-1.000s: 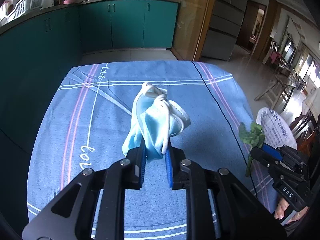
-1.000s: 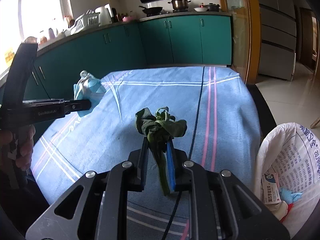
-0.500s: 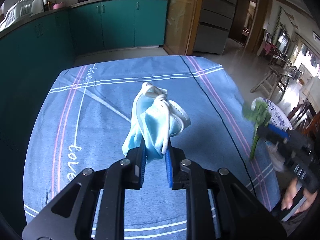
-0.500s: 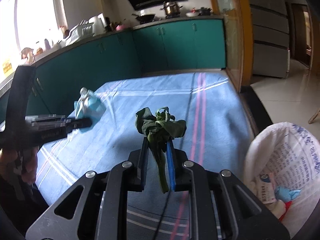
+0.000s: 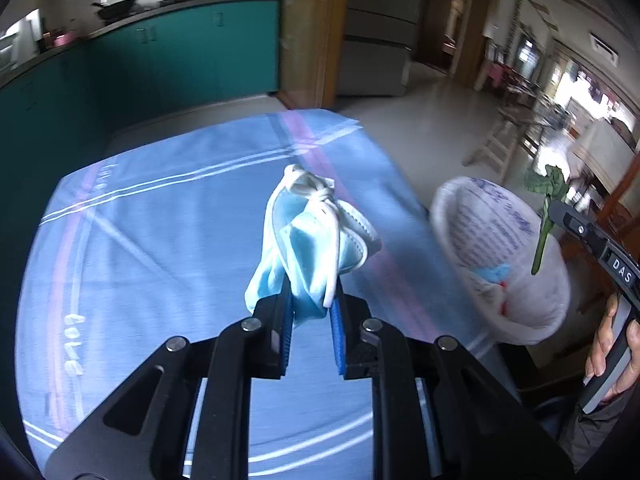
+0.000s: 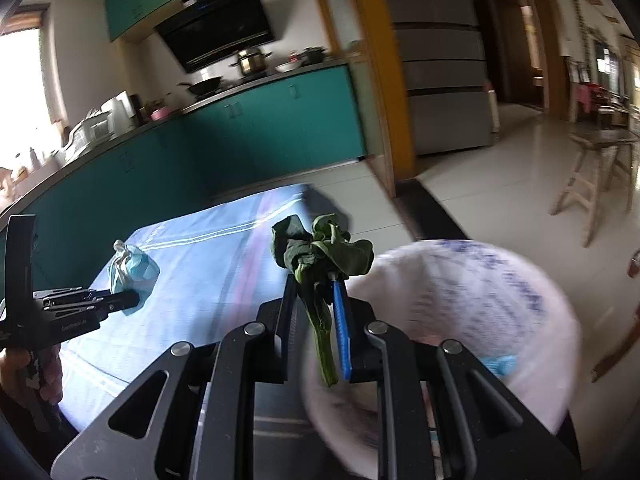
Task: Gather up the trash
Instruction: 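Carry the mask and stalk over the wastebasket and open both tools to drop them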
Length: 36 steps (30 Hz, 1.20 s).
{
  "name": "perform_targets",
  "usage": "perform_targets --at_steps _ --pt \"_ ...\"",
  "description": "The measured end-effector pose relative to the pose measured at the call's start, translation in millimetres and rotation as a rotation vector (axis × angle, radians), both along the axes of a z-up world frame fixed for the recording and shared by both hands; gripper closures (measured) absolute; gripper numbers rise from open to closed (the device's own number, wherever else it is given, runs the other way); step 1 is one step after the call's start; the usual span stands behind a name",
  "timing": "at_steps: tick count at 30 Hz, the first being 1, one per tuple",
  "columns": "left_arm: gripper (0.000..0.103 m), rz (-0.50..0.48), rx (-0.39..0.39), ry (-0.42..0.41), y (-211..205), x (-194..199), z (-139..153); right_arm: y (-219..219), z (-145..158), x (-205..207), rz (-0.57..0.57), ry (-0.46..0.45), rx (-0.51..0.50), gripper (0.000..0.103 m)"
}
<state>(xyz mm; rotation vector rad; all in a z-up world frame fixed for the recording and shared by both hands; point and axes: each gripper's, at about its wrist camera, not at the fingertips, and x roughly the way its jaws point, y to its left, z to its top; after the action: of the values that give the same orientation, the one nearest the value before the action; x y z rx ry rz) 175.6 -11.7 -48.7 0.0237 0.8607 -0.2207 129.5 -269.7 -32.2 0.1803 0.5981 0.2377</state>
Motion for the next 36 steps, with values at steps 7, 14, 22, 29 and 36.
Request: perform_targets --at_steps 7,14,22,29,36 --pt "0.085 -0.131 -0.028 0.037 -88.0 11.3 -4.7 -68.2 -3.6 -23.4 -0.129 0.015 0.05 0.085" --pt "0.085 -0.247 -0.051 0.124 -161.2 20.7 -31.7 -98.2 -10.8 -31.4 -0.196 0.041 0.105 0.085" --pt "0.067 -0.329 -0.061 0.154 -189.3 25.0 -47.1 -92.5 -13.8 -27.6 -0.196 0.064 0.101 0.085" --pt "0.022 -0.297 0.008 0.021 -163.7 7.4 -20.4 -76.9 -14.4 -18.3 -0.187 0.087 0.066 0.037" --pt "0.014 -0.162 -0.001 -0.048 -96.9 -9.2 11.0 -65.8 -13.2 -18.6 -0.242 0.07 0.029 0.021"
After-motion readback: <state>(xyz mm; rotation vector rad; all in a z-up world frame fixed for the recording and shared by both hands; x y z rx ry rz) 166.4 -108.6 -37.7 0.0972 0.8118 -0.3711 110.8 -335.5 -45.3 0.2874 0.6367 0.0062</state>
